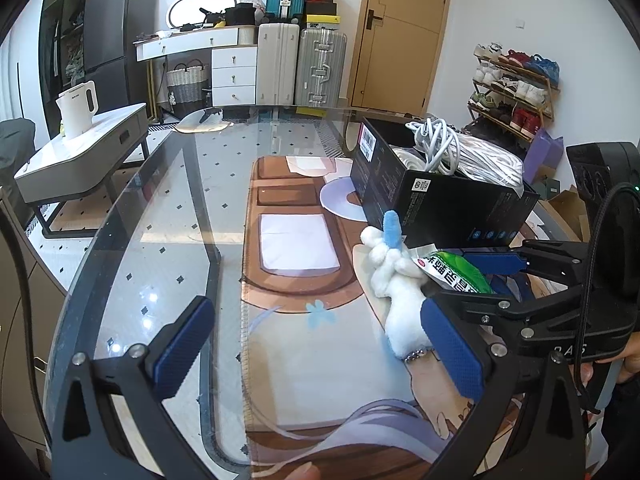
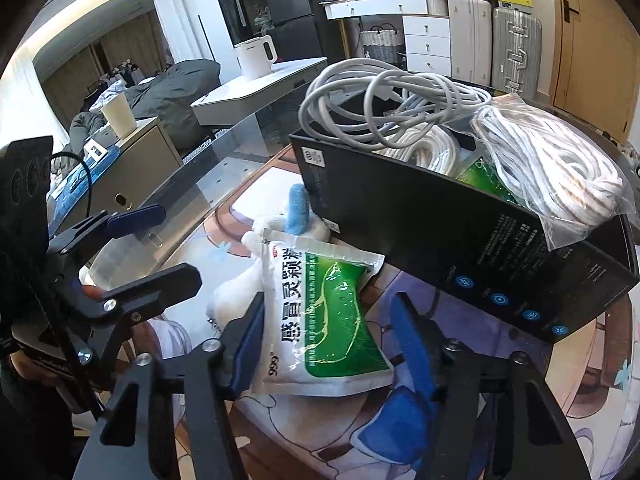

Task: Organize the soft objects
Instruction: 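Grasp the green-labelled medicine packet with the right gripper, then grasp the white plush toy with the left gripper while the right gripper holds the packet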

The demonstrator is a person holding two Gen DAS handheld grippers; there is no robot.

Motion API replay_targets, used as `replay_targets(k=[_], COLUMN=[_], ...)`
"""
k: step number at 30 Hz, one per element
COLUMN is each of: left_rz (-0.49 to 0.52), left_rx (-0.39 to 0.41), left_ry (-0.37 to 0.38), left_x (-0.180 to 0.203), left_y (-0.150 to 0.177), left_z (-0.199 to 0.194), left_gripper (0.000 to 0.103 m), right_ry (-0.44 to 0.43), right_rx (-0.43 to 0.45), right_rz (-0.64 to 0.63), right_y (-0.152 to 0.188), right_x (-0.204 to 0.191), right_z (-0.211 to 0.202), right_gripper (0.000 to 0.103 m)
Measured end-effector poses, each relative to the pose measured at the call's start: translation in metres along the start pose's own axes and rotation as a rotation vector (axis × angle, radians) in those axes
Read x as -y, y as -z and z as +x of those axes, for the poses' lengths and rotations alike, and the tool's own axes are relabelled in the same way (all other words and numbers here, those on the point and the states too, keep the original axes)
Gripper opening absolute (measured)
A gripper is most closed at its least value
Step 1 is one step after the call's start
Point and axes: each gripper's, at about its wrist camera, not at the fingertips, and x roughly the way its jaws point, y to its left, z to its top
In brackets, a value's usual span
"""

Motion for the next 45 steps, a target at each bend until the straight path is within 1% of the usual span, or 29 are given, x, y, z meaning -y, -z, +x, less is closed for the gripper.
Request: replay_targets(k=[2,7,12,23,27,29,32,35,37,38,41,43,45], left_rz=[0.001,0.011,0.018,0.059,0.082,0.101,0.115,0.105,0.08,0.068,0.058,0.065,0.076], left_rx=[0.0,-0.001,-0.01,-0.033,-0.072,-0.075,-0.084,-0.094,-0.112,-0.116,-0.144,-0.169,-0.172], left_ry=[0.001,0.001,0.008,0.01,0.037,0.051,0.051,0.058,0.069,0.071,0.068,0.054,0.054], left_x=[0.0,0.003,0.008,0.025,0.033,0.038,0.043,0.043,0.041,0.04,0.04,0.042,0.044], left_y=[0.0,0.0,-0.001,-0.008,-0.012,-0.013,-0.014,-0.017,-0.019,-0.019,-0.018,-0.017,-0.016], left_z=[0.0,0.001,0.002,0.007,0.013,0.014,0.019,0.025,0.029,0.03,0.037,0.041,0.043], left_gripper=[0.103,0.103,0.103,0.103,0.103,0.103,0.102,0.101,0.101,0.1,0.087,0.084,0.083], right_ry=[-0.005,0.008,0.024,0.051,0.063,0.071,0.08,0.086,0.089,0.089,0.089,0.089,0.089], right_rx=[0.002,0.019,0.037,0.082,0.098,0.102,0.109,0.112,0.115,0.117,0.12,0.124,0.124], right_rz=[-0.01,-0.031,-0.029,-0.006,0.015,0.025,0.044,0.053,0.058,0.06,0.064,0.064,0.064], right_y=[0.002,0.007,0.01,0.025,0.031,0.035,0.04,0.044,0.044,0.045,0.045,0.046,0.045], right_x=[-0.002,-0.004,-0.002,0.01,0.019,0.024,0.03,0.035,0.038,0.039,0.042,0.042,0.042], right_z=[-0.001,-0.009,-0.018,-0.051,-0.063,-0.068,-0.074,-0.079,-0.082,-0.083,-0.086,-0.087,-0.086], right_gripper=[0.049,0.043,0.043,0.043,0.043,0.043,0.043,0.043,0.043,0.043,0.043,0.043,0.043])
